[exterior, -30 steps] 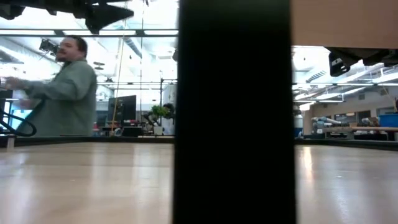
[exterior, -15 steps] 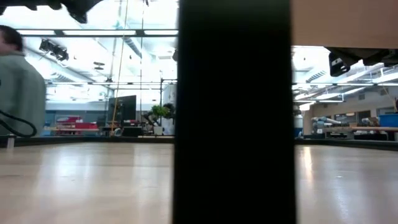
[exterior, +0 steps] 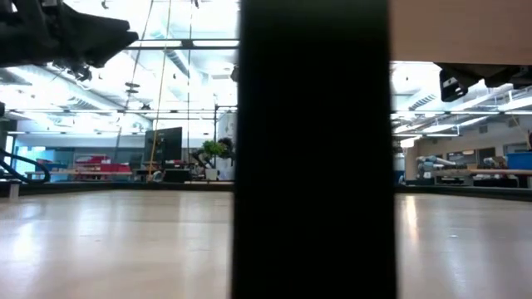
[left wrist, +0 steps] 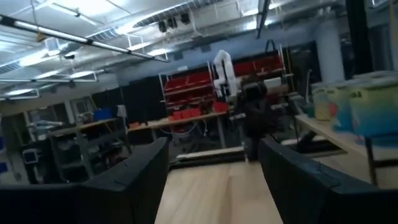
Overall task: Pick and place cans onto a shelf
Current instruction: Return to Home Position
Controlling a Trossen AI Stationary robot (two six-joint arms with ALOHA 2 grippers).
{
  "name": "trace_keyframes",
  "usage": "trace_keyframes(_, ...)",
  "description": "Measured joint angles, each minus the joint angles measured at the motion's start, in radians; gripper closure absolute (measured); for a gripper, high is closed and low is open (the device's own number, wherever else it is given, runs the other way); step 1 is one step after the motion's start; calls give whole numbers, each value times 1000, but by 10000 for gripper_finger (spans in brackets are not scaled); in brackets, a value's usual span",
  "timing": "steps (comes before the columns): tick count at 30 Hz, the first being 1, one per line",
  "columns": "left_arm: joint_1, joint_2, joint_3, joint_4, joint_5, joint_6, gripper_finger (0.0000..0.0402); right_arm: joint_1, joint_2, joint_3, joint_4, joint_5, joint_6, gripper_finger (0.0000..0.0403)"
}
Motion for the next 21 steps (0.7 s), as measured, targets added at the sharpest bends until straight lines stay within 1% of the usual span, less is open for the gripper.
trace_keyframes(3,63,-6,-2,-3,36,-38,145,0,2,0,14,-7,0,382)
trace_keyframes(6,141,5,-2,15,125,-51,145,0,2,0,17,-7,0,382)
trace_keyframes(8,182,3,-2,-6,165,-153,145,0,2,0,18,-7,0,382)
trace_keyframes(11,223,4,-2,-135,170,-324,145,0,2,0,22,-8,0,382)
trace_keyframes(14,239,0,-2,-239,179,-430,145,0,2,0,22,-8,0,383)
trace_keyframes(17,238,0,-2,-256,236,-456,145,0,2,0,22,-8,0,383)
trace_keyframes(21,236,0,-2,-273,341,-377,145,0,2,0,22,-8,0,383)
